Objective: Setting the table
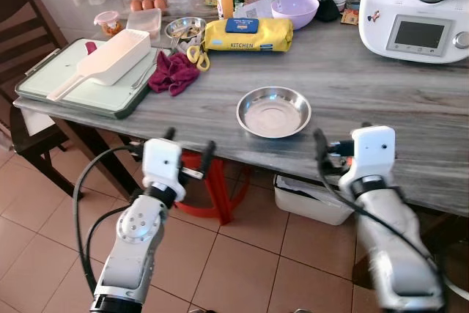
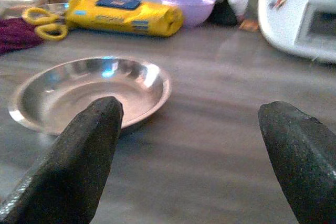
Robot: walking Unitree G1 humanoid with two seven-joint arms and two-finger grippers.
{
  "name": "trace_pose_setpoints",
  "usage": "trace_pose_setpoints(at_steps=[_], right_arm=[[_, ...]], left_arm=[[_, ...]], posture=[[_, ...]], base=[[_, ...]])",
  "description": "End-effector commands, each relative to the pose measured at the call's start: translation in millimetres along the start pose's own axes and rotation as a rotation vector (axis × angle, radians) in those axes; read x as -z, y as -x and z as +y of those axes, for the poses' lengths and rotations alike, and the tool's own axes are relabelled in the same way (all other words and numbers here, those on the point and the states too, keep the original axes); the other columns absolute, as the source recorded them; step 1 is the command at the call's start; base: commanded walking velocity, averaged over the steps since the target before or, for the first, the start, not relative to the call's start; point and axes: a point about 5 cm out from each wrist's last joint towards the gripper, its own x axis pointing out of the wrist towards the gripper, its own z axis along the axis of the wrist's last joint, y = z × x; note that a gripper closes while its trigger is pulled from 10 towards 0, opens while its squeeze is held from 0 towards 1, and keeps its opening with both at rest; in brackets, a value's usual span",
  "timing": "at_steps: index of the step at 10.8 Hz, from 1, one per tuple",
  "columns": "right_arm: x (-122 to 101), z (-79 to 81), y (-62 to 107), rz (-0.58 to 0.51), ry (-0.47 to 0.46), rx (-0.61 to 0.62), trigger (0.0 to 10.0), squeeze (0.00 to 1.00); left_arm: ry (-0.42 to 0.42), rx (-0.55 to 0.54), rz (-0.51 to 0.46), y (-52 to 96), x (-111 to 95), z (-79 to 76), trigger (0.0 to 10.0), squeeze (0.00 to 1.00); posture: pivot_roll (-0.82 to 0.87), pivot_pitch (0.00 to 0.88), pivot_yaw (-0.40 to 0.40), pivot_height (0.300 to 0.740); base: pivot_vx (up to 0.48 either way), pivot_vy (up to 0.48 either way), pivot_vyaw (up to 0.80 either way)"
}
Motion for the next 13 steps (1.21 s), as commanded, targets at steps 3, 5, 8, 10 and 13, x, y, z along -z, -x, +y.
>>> trace_pose_setpoints(at_steps=[3, 5, 8, 10, 13], right_arm=[[9.3, -2.4, 18.9, -0.013, -0.064, 0.052, 10.0, 0.0], [6.4, -5.2, 24.4, -0.054, 0.037, 0.068, 10.0, 0.0], [8.6, -3.7, 30.2, -0.062, -0.02, 0.069, 10.0, 0.0], [12.4, -1.1, 29.8, -0.053, -0.071, 0.082, 10.0, 0.0], [14.0, -0.4, 27.8, -0.051, -0.058, 0.074, 10.0, 0.0]], left_arm=[[-0.007, -0.147, 0.026, 5.5, 8.4, 14.1, 10.0, 0.0], [-0.005, -0.156, 0.034, 7.2, 12.0, 13.5, 10.0, 0.0], [-0.026, -0.201, 0.065, 14.2, 19.4, 17.5, 10.0, 0.0], [-0.023, -0.198, 0.074, 13.2, 21.1, 16.7, 10.0, 0.0], [-0.039, -0.196, 0.083, 11.7, 22.3, 14.7, 10.0, 0.0]], posture=[[-0.09, 0.105, 0.096, 0.74], [-0.1, 0.098, 0.09, 0.74], [-0.09, 0.091, 0.085, 0.74], [-0.09, 0.081, 0.085, 0.74], [-0.09, 0.079, 0.087, 0.74]], base=[[0.0, 0.0, 0.0], [0.0, 0.0, 0.0], [0.0, 0.0, 0.0], [0.0, 0.0, -0.79], [0.0, 0.0, -0.7]])
